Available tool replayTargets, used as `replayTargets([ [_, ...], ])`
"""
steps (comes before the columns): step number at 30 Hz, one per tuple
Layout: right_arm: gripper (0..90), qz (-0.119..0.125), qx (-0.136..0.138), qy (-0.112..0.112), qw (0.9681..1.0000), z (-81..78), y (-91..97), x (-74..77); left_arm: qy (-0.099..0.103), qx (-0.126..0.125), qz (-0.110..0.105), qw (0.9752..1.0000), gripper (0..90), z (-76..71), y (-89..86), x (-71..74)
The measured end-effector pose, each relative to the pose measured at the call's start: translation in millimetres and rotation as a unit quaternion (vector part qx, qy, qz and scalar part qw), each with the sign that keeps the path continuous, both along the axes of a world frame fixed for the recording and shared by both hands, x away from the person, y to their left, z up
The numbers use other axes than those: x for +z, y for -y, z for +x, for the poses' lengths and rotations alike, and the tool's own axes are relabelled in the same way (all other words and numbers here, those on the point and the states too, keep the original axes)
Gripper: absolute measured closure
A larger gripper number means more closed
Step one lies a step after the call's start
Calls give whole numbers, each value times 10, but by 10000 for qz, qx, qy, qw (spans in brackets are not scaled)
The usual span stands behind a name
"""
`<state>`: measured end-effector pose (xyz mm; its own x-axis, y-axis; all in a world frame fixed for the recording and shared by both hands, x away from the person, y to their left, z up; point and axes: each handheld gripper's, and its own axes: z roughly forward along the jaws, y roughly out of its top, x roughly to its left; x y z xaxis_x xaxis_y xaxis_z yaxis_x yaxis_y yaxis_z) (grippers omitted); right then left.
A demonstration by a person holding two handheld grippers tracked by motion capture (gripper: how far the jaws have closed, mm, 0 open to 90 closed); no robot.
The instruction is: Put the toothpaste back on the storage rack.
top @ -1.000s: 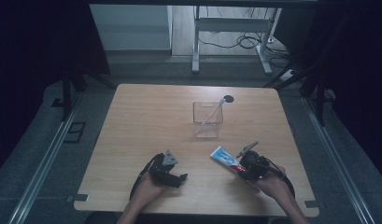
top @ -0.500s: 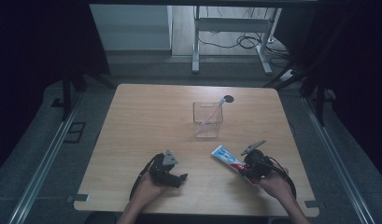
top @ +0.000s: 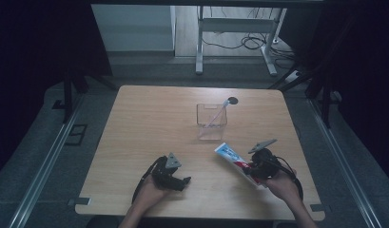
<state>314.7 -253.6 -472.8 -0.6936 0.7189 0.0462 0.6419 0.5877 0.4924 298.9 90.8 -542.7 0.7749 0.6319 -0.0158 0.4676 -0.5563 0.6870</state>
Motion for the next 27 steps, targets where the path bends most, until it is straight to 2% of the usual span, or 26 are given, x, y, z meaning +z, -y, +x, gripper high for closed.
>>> replayTargets([
  [11, 721, 377, 3, 193, 9991, -7, 36, 229, -4, 3, -2, 10000, 149, 0, 0, 1],
  [18, 723, 426, 22, 345, 9985, 3, 5, 381, 0, 10, -7, 10000, 149, 0, 1, 0],
  [27, 726, 441, 110, 337, 9984, 33, -91, 463, -12, 10, -5, 10000, 149, 1, 0, 1],
])
